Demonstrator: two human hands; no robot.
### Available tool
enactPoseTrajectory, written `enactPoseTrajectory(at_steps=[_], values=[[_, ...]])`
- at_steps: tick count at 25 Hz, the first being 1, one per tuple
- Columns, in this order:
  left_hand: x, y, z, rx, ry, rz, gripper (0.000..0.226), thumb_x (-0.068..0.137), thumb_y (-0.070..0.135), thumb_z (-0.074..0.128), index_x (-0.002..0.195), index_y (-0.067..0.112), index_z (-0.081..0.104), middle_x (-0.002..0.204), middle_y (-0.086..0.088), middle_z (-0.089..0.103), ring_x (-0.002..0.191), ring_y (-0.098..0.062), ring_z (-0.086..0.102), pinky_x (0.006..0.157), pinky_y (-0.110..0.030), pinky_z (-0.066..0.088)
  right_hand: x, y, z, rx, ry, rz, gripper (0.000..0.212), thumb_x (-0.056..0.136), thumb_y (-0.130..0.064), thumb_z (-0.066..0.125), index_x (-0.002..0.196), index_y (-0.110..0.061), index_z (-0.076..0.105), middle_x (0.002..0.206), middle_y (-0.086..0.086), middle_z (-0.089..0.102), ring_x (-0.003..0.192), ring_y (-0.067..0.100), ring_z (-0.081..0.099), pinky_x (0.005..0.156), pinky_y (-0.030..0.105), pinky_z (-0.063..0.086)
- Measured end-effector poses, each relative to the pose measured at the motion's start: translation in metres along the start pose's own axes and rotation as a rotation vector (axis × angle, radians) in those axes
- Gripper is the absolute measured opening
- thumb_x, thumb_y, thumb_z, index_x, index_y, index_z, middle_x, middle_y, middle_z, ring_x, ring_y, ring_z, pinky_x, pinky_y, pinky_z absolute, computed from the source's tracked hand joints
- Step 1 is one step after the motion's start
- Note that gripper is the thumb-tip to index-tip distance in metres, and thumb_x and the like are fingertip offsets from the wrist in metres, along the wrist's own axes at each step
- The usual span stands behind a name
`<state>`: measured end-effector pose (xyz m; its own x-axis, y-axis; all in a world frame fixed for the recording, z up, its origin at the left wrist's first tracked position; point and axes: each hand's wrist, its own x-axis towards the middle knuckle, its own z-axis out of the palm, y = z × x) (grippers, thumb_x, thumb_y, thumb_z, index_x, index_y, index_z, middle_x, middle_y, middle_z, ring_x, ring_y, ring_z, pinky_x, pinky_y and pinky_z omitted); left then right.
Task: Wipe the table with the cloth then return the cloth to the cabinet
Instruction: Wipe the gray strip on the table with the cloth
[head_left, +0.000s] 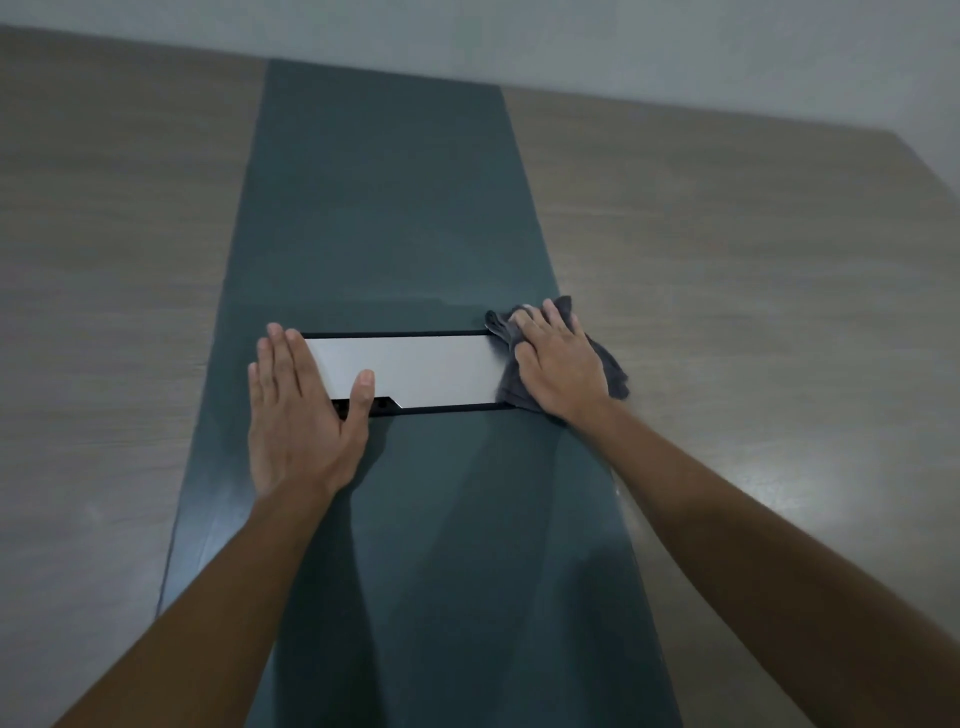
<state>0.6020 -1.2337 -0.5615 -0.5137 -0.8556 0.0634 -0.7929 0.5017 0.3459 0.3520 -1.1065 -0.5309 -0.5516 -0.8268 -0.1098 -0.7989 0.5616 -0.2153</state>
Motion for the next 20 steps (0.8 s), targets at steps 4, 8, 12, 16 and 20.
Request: enactPoseTrajectory(at_steps=[4, 8, 12, 16, 20], values=[[-0.003, 0.001, -0.001, -0.005, 0.006, -0.001, 0.098, 0.091, 0.073, -0.004, 0.156, 0.0, -0.001, 0.166, -0.016, -0.005, 0.154, -0.023, -0.006, 0.125, -0.039, 0.0, -0.051, 0.014, 0.007, -0.02, 0.01, -0.081, 0.077, 0.088, -0.037, 0.007, 0.147, -0.008, 0.047, 0.16, 0.006, 0.042, 0.155, 0.029, 0.022, 0.128, 0.047, 0.015], [-0.003, 0.002, -0.002, -0.003, 0.007, -0.005, 0.098, 0.091, 0.073, -0.004, 0.156, 0.0, -0.002, 0.166, -0.015, -0.006, 0.154, -0.023, -0.007, 0.125, -0.039, -0.001, -0.033, 0.013, 0.008, -0.056, 0.002, -0.053, 0.081, 0.087, -0.039, 0.003, 0.152, -0.011, 0.041, 0.164, 0.005, 0.036, 0.157, 0.027, 0.018, 0.128, 0.047, 0.013], [0.0, 0.001, -0.003, -0.008, 0.001, -0.002, 0.098, 0.091, 0.073, -0.003, 0.156, 0.0, -0.002, 0.166, -0.016, -0.006, 0.154, -0.023, -0.007, 0.125, -0.039, -0.001, -0.019, 0.002, 0.011, -0.05, 0.013, 0.012, 0.071, 0.091, -0.031, 0.01, 0.151, -0.01, 0.04, 0.162, 0.007, 0.038, 0.156, 0.027, 0.018, 0.127, 0.047, 0.014], [-0.003, 0.002, -0.003, -0.013, -0.012, -0.003, 0.099, 0.09, 0.073, -0.005, 0.156, 0.0, -0.002, 0.166, -0.016, -0.005, 0.154, -0.023, -0.006, 0.125, -0.039, 0.0, -0.098, 0.013, 0.027, -0.065, 0.018, -0.042, 0.073, 0.09, -0.032, 0.011, 0.15, -0.008, 0.046, 0.16, 0.007, 0.042, 0.156, 0.027, 0.022, 0.129, 0.047, 0.014], [-0.001, 0.003, -0.002, -0.008, -0.014, -0.01, 0.099, 0.09, 0.074, -0.005, 0.156, 0.0, -0.002, 0.166, -0.015, -0.004, 0.154, -0.022, -0.006, 0.125, -0.038, -0.001, -0.053, 0.005, 0.015, -0.071, 0.03, 0.001, 0.077, 0.088, -0.035, 0.005, 0.151, -0.008, 0.042, 0.163, 0.009, 0.037, 0.156, 0.028, 0.02, 0.128, 0.049, 0.014]])
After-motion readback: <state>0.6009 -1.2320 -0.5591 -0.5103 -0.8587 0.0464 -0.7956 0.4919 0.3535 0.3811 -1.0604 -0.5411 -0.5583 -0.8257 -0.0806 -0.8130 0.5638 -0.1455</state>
